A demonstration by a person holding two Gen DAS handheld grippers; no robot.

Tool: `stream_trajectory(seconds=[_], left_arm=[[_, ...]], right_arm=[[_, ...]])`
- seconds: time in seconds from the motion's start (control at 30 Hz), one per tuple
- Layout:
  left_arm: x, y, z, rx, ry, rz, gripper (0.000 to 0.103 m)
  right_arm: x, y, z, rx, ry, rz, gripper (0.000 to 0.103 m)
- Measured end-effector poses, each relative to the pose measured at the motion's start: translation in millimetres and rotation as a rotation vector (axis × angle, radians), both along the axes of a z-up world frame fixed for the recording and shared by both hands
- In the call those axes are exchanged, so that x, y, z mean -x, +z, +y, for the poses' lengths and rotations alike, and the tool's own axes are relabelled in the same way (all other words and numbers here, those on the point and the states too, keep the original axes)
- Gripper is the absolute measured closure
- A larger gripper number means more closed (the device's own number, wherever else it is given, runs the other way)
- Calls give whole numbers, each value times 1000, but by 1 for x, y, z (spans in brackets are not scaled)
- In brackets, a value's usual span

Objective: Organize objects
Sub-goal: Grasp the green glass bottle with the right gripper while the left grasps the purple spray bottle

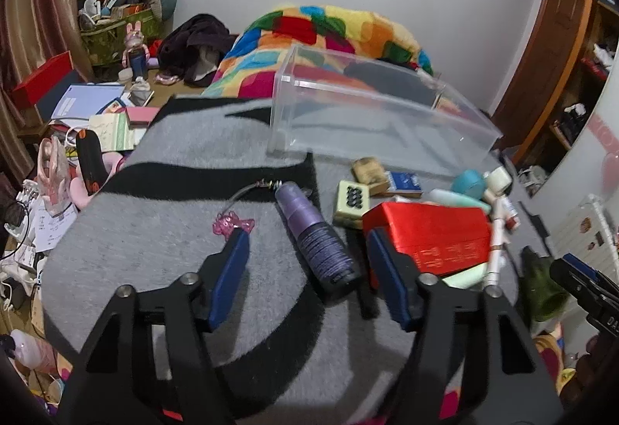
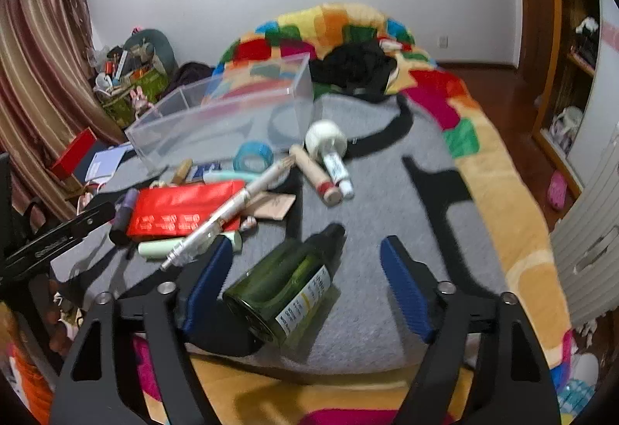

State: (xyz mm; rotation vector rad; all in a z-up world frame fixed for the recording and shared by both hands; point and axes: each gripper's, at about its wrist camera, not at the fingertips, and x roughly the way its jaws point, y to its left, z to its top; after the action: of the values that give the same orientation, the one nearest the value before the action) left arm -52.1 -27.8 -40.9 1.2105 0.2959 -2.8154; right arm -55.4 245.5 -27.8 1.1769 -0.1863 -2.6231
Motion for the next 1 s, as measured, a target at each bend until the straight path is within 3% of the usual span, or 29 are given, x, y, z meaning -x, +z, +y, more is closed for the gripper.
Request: stream_trajectory(seconds=[0.13,0.2,0.33,0.47,0.73,1.0], left_arm=[[9,-13,-1,-28,-6,-39,54],[11,-15,-1,-16,-2,-47,64],[15,-18,-1,-4,4,-46,67],[19,-16,2,1,-20,-28,78],[8,-10,5,-4,-53,-1,78],[1,26,4,-14,-73,79,78]], right_arm=[[2,-13,-4,10,32,-58,46],[3,-19,-4,10,38,-80,54],[5,-25,3,25,27,-97,65],[3,-23,3,3,27,-69,65],[-1,-2,2,-10,42,22,65],[24,30,-11,-1,81,102,65]])
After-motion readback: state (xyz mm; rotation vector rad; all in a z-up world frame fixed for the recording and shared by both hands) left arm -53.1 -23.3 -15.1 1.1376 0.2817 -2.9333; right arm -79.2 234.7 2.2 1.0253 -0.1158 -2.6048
